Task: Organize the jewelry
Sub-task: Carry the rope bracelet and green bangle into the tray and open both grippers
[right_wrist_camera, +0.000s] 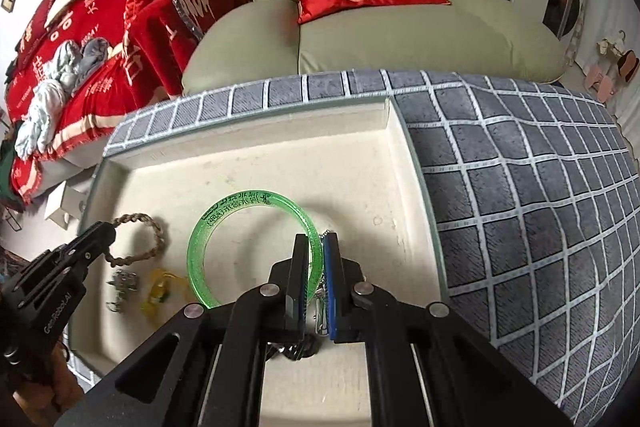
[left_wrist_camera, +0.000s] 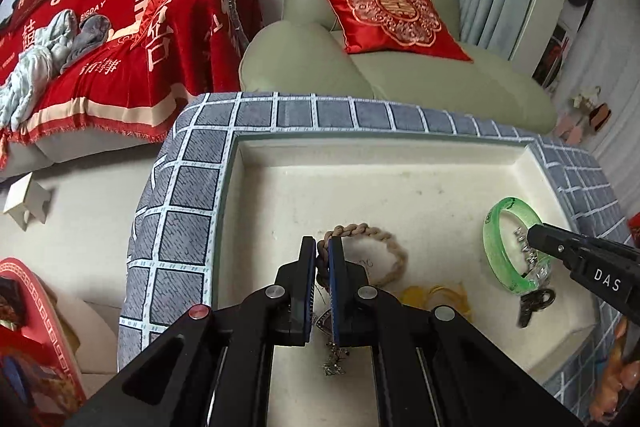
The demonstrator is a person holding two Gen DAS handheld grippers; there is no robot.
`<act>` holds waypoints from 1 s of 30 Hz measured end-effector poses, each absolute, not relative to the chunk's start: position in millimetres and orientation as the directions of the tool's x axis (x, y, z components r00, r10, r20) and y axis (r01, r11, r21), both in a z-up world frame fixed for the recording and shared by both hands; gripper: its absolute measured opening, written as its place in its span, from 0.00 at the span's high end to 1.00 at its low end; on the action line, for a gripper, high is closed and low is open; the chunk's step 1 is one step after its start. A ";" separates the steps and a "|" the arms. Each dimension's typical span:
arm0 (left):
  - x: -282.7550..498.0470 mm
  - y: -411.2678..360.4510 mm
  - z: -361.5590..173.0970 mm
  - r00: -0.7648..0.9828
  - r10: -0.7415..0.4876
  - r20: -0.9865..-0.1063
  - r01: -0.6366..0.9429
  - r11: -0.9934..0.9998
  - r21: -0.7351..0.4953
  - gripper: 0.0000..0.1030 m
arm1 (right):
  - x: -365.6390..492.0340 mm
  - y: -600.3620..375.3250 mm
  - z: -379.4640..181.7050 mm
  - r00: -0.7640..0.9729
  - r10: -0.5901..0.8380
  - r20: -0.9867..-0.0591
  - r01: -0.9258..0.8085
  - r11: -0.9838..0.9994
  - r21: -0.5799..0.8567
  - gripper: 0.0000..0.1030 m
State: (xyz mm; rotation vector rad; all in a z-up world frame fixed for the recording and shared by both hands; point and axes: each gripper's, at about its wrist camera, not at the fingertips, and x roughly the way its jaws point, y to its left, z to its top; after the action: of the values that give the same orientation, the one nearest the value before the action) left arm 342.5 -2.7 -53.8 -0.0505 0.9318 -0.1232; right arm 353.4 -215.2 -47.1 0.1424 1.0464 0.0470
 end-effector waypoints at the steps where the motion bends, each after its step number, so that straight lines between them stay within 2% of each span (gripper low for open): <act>1: 342.8 -3.7 -55.2 0.588 -0.123 -0.799 0.082 0.992 -0.092 0.78 | 353.4 -214.3 -48.7 0.500 0.110 -0.859 0.024 0.990 0.141 0.92; 13: 336.9 -19.9 -56.2 0.610 -0.034 -0.792 0.090 0.996 0.026 0.78 | 352.4 -202.9 -45.4 0.504 0.134 -0.853 -0.024 0.990 0.141 0.88; 14: 335.7 -21.0 -55.9 0.612 -0.030 -0.791 0.094 0.995 0.035 0.78 | 350.5 -203.3 -43.2 0.510 0.139 -0.849 -0.026 0.989 0.147 0.80; 15: 334.6 -21.8 -55.5 0.614 -0.027 -0.789 0.095 0.995 0.040 0.78 | 348.5 -203.6 -41.2 0.515 0.144 -0.845 -0.025 0.988 0.153 0.61; 17: 331.7 -22.8 -53.1 0.624 -0.018 -0.781 0.097 0.994 0.054 0.78 | 340.9 -206.4 -34.3 0.543 0.153 -0.826 -0.021 0.985 0.170 0.39; 30: 329.2 -19.3 -51.7 0.628 -0.015 -0.778 0.085 0.995 0.050 0.78 | 293.9 -218.1 -12.0 0.574 0.199 -0.794 -0.029 0.974 0.224 0.38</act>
State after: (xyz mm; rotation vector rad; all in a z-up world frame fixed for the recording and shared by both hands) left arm 329.2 -19.3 -51.7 0.0841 0.8904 -0.0568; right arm 293.9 -218.1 -12.0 0.1946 0.9513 0.1346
